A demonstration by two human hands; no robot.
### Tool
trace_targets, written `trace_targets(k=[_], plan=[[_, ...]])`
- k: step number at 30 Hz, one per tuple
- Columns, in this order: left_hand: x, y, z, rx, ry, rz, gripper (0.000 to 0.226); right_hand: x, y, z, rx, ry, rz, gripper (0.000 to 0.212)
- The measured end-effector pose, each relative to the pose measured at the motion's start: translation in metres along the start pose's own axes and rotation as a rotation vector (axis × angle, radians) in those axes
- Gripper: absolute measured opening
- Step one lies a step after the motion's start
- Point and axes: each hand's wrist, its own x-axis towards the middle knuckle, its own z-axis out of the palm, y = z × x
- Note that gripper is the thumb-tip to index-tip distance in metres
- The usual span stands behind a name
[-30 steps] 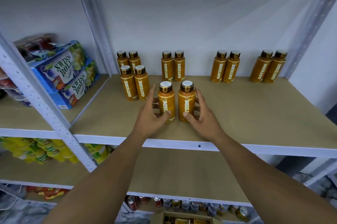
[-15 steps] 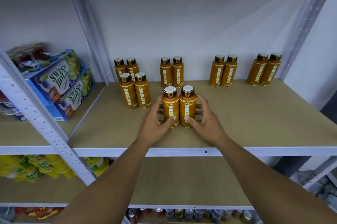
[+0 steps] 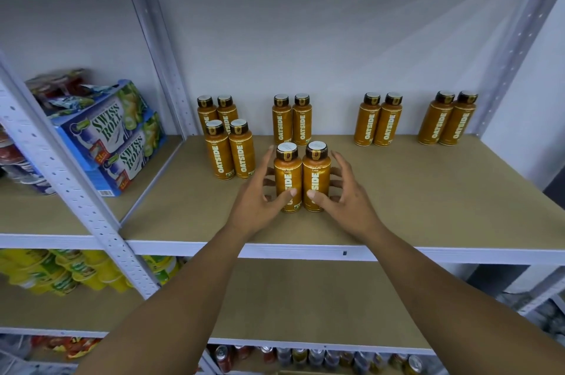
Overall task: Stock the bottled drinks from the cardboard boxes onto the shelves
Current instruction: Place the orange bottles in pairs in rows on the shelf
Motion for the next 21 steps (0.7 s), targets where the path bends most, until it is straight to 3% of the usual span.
trace_targets(k=[3,9,21], plan=[[0.010,0.011,-0.011,-0.003,0.007,0.025,0.093,0.010,-0.012,-0.009,-0.001,0.048,-0.037,0.093],[0.032,0.022,-0.026,0.028,-0.057,0.053,0.075,0.026,-0.025,-0.023,-0.118,-0.011,-0.125,0.079],[0.063,0.012,-0.014,-0.008,-0.096,0.001,0.074,0.052,-0.018,-0.027,-0.122,-0.012,-0.101,0.076]])
